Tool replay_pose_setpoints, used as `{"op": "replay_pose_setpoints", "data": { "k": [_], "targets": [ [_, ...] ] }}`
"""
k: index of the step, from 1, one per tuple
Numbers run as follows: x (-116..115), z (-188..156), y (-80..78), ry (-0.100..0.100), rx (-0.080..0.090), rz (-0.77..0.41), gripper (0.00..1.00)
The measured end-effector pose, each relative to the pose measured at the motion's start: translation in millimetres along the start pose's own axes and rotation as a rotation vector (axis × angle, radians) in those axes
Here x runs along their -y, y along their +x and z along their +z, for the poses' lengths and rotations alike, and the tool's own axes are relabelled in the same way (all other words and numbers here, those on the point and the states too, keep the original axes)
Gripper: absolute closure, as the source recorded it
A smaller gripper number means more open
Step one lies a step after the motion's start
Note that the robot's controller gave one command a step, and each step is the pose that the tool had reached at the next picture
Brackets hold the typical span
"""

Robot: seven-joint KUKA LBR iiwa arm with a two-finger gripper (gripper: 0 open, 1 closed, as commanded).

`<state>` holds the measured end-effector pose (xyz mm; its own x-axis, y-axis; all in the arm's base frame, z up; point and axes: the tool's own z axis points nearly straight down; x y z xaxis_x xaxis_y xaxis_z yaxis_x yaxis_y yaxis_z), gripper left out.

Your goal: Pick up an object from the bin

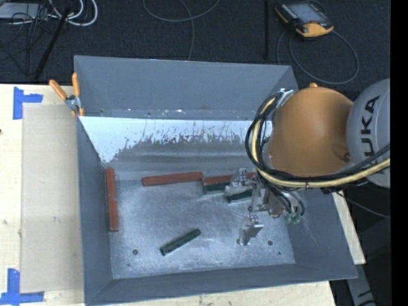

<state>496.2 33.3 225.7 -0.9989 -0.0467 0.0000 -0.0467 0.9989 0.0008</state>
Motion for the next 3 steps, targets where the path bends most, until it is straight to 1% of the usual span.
{"op": "replay_pose_setpoints", "data": {
  "k": [1, 2, 3],
  "targets": [
    [-14.2, 51.0, 0.1, 0.000, 0.006, -0.006, 0.00],
    [-22.3, 151.4, -12.3, -0.001, 0.013, 0.106, 1.00],
    [-22.5, 153.9, -8.9, 0.000, 0.000, 0.105, 0.00]
  ]
}}
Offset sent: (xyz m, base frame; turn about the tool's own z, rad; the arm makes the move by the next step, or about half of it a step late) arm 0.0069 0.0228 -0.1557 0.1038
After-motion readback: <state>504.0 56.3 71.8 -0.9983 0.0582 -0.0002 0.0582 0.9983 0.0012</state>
